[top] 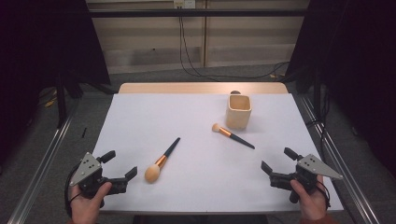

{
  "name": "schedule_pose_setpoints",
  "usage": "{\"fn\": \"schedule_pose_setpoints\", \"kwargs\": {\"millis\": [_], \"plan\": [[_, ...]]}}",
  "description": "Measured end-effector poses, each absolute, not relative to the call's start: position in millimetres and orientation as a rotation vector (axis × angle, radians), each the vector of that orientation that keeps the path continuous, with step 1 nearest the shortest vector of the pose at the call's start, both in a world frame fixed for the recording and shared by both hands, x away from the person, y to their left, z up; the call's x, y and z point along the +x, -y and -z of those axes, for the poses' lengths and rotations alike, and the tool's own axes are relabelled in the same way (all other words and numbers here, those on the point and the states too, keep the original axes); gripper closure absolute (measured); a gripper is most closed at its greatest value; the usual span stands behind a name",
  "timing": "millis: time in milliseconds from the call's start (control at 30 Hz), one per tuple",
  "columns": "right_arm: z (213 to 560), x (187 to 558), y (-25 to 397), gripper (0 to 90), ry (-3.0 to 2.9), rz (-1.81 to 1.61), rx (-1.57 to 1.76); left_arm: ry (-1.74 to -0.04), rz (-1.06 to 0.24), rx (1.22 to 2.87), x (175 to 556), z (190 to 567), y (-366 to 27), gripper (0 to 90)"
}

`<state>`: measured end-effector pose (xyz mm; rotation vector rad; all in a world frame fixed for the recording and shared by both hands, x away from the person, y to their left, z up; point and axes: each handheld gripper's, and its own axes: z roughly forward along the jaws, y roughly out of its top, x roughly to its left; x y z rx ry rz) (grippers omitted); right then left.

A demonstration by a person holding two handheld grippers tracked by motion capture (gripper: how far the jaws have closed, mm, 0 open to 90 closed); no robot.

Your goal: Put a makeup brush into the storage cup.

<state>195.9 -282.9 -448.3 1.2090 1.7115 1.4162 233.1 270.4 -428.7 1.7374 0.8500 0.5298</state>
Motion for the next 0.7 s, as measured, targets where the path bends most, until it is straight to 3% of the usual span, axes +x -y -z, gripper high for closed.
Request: {"fn": "schedule_pose_setpoints", "kwargs": {"millis": [700], "plan": [[449.4, 199.7, 282.8, 0.4, -1.718, -1.428, 1.216, -0.838, -0.526, 1.737, 232.1, 426.6, -266.2, 2.5]]}}
